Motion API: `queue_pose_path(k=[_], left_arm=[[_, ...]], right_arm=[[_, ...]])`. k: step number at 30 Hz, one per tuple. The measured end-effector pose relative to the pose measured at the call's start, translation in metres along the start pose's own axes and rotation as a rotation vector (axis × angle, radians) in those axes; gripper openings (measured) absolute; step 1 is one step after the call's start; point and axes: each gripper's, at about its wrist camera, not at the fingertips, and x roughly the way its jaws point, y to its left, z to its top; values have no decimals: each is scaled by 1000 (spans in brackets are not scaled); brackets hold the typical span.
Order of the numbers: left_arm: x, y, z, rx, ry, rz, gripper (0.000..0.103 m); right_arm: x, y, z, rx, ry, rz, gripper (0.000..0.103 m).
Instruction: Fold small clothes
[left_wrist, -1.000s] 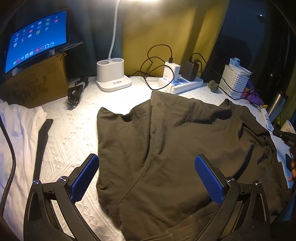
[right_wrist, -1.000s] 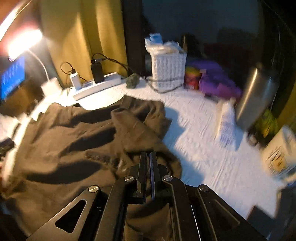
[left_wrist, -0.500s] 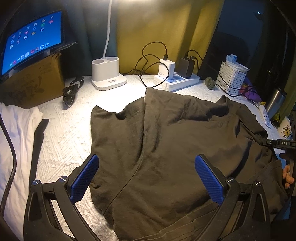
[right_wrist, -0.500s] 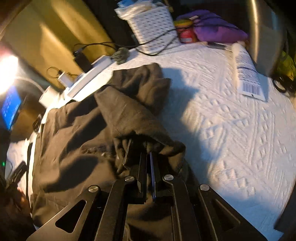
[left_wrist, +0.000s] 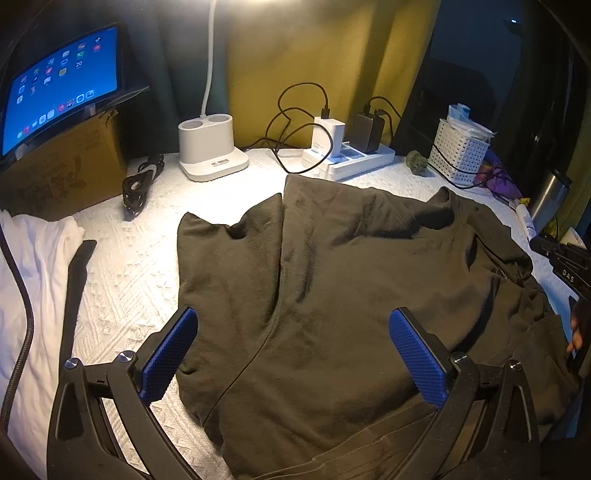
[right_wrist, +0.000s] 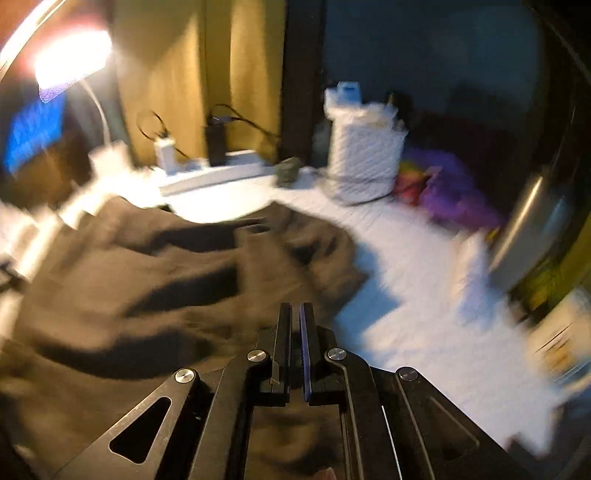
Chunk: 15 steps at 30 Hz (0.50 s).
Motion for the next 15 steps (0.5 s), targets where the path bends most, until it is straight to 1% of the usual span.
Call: queue_pose_path(k=[3,5,7,8,9,10,12,14,15], left_arm=[[0,2,3,-8,-6,7,102],[2,4,5,-11,-9,10,102],[4,6,8,-13,-8,10,102],[4,6,10,-8,-9,8,102],[5,5,12,0,-8,0,102],[6,4,14,4,-7,-10,102],[8,-4,21,10,1,-44,102],[8,-20,30,43,-2,-96,102],[9,-37,37,82,-8,-129,102]], right_arm=[[11,-7,-6,-76,23,-38,5],[27,-9,-12,-135,67,-52,5],[36,-10,-16,-165,96,-70,5],[38,-14,-15,-156,94,-86,6],[37,-21,-13,-117,89,-77,6],[35,-30,-10,-59,85,-49,6],[33,-53,-5,80,77,6,6],[27,-68,-4,148,63,11,6],[24,-73,-3,152,51,3,6]])
